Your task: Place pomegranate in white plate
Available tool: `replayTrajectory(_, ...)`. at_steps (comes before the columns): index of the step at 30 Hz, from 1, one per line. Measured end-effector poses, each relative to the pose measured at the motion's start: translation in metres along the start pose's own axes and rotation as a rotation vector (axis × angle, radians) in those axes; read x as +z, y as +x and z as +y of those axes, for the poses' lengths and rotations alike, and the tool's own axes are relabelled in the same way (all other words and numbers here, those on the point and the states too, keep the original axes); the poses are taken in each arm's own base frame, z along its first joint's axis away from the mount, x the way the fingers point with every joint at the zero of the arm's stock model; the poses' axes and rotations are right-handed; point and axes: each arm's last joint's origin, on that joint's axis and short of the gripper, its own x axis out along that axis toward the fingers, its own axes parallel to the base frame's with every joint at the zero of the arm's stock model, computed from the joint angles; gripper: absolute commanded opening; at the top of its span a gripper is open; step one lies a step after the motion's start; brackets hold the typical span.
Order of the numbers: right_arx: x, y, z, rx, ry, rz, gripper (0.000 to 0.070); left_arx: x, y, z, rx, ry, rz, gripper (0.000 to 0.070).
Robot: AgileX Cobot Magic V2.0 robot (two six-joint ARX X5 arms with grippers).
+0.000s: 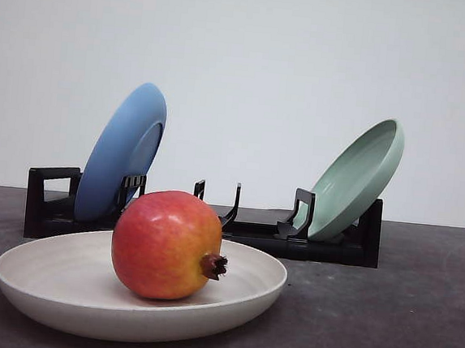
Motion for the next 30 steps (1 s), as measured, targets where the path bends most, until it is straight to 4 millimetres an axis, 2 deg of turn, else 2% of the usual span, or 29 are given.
replayTrajectory(30,0.0000,0.0000,0.0000,0.000,0.000,0.000,0.0018,0.0000,0.0000,0.0000,0.000,0.000,0.000,0.0000)
